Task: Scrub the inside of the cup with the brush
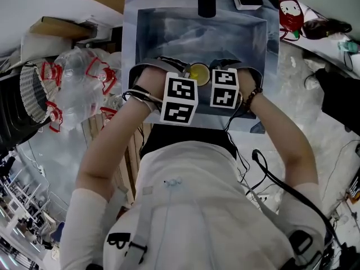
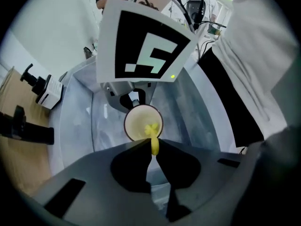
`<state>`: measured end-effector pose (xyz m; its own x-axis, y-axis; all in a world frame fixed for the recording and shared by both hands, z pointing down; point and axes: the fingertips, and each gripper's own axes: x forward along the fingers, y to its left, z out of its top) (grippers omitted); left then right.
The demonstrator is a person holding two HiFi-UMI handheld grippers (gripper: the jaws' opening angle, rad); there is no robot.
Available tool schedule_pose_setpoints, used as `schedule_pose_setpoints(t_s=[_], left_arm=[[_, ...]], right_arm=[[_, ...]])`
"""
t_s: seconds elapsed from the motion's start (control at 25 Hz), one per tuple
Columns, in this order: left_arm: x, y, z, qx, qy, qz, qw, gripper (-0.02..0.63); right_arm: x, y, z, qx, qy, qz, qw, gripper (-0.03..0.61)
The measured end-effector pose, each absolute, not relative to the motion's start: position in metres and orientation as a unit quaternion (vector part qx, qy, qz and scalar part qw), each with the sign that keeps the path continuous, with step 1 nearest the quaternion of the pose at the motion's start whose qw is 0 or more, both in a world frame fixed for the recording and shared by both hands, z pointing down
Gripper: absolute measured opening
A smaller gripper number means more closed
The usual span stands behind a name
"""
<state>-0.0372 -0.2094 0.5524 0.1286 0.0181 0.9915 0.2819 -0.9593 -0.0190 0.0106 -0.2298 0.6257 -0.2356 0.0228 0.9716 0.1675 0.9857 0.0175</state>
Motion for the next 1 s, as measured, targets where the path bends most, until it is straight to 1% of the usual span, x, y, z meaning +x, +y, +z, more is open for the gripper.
schedule_pose_setpoints(t_s=[0.12,0.56,0.72,1.0], left_arm=[[-0.03,-0.204,0.548,-0.764,-0.101,-0.632,0.075,0.035],[-0.003,-0.225,0.54,-0.811,-0.043,-0.583,0.026,0.035],[-0.013,-0.236,0.544,-0.79,-0.018,-0.612,0.034,0.035],[-0.044,-0.239,0.553,-0.761,-0.007,-0.648,0.01,0.034]], right_arm=[[0.011,-0.229,0.626,-0.061,-0.784,-0.058,0.614,0.067],[0.01,-0.227,0.626,-0.062,-0.787,-0.061,0.611,0.067],[0.01,-0.228,0.626,-0.068,-0.782,-0.072,0.615,0.067],[0.011,-0.228,0.625,-0.07,-0.786,-0.073,0.61,0.067]])
